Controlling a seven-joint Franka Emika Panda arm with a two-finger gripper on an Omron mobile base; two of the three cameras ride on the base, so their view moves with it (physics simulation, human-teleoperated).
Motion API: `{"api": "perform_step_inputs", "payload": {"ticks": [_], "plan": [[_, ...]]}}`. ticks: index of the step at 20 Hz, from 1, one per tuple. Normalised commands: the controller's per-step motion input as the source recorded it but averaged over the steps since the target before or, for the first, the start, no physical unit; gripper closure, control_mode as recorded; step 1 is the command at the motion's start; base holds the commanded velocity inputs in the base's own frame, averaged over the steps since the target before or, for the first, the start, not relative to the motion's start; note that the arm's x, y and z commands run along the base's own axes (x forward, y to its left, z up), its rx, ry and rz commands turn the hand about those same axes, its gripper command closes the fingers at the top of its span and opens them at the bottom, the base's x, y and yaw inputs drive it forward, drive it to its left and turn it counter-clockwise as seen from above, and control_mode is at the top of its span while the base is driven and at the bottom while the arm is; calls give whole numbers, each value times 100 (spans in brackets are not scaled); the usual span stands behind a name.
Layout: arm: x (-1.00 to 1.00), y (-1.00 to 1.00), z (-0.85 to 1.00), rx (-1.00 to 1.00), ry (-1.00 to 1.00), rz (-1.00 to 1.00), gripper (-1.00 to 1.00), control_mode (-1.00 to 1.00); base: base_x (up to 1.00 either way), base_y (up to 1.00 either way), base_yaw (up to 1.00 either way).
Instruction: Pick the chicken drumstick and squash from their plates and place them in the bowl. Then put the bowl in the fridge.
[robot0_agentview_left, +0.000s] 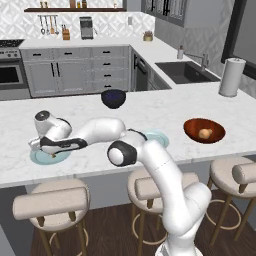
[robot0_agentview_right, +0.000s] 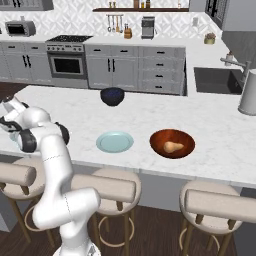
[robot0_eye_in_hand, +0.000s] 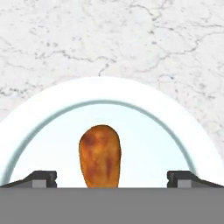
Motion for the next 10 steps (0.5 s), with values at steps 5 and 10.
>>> {"api": "perform_step_inputs", "payload": {"ticks": [5, 10], "plan": [[10, 52, -16, 0, 3, 0, -100, -100, 0, 0, 0], [21, 7, -27, 0, 4, 0, -100, -100, 0, 0, 0]]}}
